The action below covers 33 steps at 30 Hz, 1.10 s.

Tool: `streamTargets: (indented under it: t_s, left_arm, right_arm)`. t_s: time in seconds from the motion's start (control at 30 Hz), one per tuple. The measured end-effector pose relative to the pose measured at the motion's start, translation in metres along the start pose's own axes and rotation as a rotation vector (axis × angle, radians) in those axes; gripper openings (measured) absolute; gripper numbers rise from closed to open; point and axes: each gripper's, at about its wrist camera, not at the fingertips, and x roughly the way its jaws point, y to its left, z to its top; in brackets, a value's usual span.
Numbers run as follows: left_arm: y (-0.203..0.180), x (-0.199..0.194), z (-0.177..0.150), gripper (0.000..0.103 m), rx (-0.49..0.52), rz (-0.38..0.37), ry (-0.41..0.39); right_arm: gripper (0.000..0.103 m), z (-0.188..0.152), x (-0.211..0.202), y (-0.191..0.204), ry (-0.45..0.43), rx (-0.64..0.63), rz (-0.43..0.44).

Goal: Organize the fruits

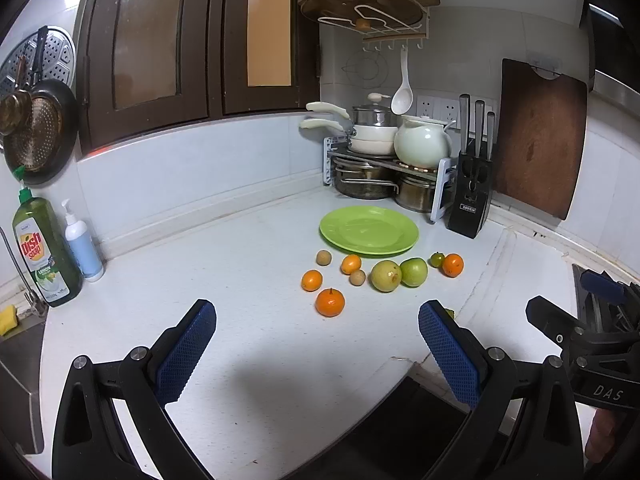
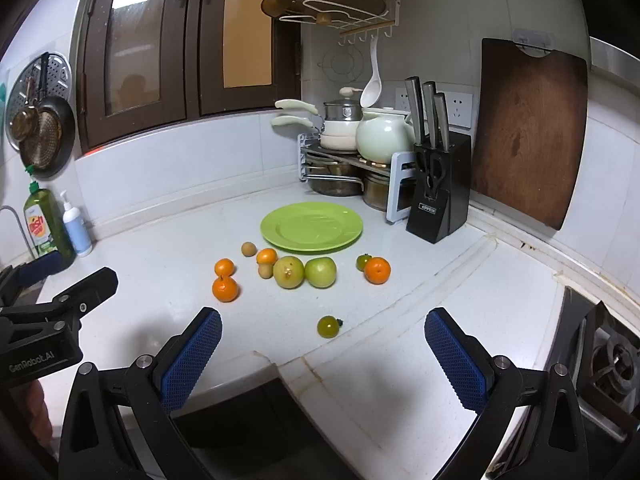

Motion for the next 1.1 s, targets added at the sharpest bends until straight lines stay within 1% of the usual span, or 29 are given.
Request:
streamTargets:
  t_s: [1.1]
  left_arm:
    - [-0.0006, -0.0041, -0.0013, 0.103, -0.006, 0.003, -0.011]
  right_arm:
    - [0.102, 0.001, -0.0016, 0.0035, 0.002, 0.004, 0.034]
